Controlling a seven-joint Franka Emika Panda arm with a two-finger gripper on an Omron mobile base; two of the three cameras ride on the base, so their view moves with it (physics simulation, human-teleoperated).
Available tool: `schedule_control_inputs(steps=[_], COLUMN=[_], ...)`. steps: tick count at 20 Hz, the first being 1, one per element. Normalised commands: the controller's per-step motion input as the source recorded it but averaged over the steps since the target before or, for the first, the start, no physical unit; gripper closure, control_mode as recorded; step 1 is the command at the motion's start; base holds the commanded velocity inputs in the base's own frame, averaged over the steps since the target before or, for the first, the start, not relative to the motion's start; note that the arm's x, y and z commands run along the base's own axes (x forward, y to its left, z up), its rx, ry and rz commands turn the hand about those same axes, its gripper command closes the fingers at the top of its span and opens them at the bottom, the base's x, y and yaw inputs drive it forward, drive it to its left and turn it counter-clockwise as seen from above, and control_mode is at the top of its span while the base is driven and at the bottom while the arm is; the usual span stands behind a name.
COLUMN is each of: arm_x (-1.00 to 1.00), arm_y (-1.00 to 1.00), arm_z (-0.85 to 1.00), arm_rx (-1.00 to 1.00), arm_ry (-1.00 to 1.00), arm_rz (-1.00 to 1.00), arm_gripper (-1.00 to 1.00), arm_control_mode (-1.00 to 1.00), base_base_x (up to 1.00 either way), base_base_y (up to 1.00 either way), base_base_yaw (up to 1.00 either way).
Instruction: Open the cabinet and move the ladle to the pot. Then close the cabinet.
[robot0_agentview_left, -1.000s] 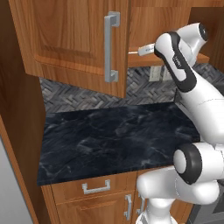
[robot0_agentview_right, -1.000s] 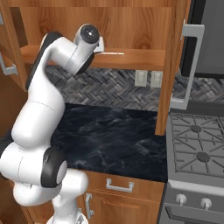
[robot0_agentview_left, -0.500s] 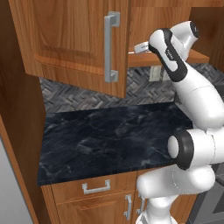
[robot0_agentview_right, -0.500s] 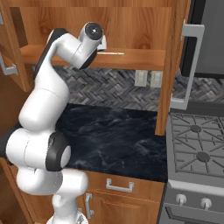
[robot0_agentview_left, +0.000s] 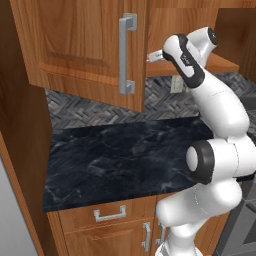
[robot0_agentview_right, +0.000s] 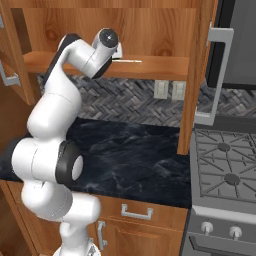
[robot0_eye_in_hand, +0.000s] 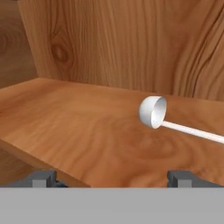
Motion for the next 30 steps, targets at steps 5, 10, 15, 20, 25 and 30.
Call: schedule_control_inputs(steps=[5,10,15,20,25,30], arm_x=[0.29,0.37,0.38,0.37,0.34,0.32], arm_y=[0.12,0.07,0.02,0.00,0.00,0.00], arm_z=[0.00,-0.01,-0.01,0.00,-0.01,-0.08], arm_rx=[0.00,0.00,0.00,0.00,0.00,0.00], arm_ry=[0.00,0.00,0.00,0.00,0.00,0.00], arm_rz=[-0.02,-0.03,-0.02,-0.02,0.00,0.00], arm_gripper=[-1.00,-1.00,-1.00,-1.00,-1.00,-1.00], arm_control_mode=[-1.00,-1.00,-1.00,-1.00,-1.00,-1.00], base_base_x=[0.00,0.00,0.00,0.00,0.00,0.00], base_base_y=[0.00,0.00,0.00,0.00,0.00,0.00], base_base_yaw=[0.00,0.00,0.00,0.00,0.00,0.00])
